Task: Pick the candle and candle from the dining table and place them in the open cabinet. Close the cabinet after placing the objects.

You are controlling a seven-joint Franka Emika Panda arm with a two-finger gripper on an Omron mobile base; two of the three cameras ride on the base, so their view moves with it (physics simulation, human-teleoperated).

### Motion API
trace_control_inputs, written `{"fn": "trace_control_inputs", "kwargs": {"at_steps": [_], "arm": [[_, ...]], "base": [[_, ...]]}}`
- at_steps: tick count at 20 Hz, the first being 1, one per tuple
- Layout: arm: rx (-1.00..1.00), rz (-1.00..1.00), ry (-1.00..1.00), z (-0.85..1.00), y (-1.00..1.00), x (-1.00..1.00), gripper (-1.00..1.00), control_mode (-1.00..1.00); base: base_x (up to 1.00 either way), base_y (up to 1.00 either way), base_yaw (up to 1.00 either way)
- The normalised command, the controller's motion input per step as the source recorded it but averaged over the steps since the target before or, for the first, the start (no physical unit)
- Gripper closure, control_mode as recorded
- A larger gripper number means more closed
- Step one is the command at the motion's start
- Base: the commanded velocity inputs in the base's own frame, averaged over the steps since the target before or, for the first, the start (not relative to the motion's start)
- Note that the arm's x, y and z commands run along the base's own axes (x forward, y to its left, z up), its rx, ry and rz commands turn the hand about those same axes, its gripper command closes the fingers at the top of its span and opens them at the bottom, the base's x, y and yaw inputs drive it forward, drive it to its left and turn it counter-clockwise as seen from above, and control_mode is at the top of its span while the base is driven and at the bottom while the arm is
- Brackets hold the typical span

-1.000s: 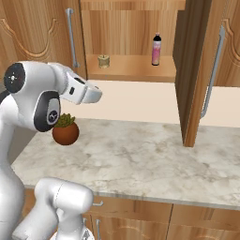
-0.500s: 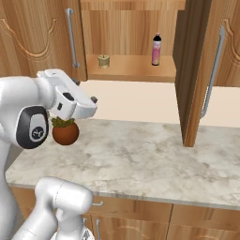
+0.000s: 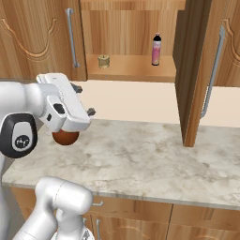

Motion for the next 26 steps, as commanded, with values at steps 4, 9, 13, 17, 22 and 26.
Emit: {"fn": "trace_control_inputs", "kwargs": {"at_steps": [4, 9, 13, 17, 22, 26], "arm": [[0.09, -0.14, 0.00, 0.00, -0.12, -0.35, -1.00, -1.00], [0.07, -0.12, 0.02, 0.00, -0.08, -0.32, -1.00, -1.00], [0.06, -0.10, 0.03, -0.01, -0.06, -0.30, -1.00, -1.00], [0.06, -0.09, 0.01, 0.00, -0.10, -0.28, -1.00, -1.00], [0.04, -0.05, 0.00, 0.00, -0.11, -0.22, -1.00, -1.00], [0.04, 0.00, 0.00, 0.00, -0.12, -0.22, -1.00, -1.00]], "base": [[0.00, 0.00, 0.00], [0.00, 0.00, 0.00], [0.00, 0.00, 0.00], [0.00, 0.00, 0.00], [0.00, 0.00, 0.00], [0.00, 0.00, 0.00]]}}
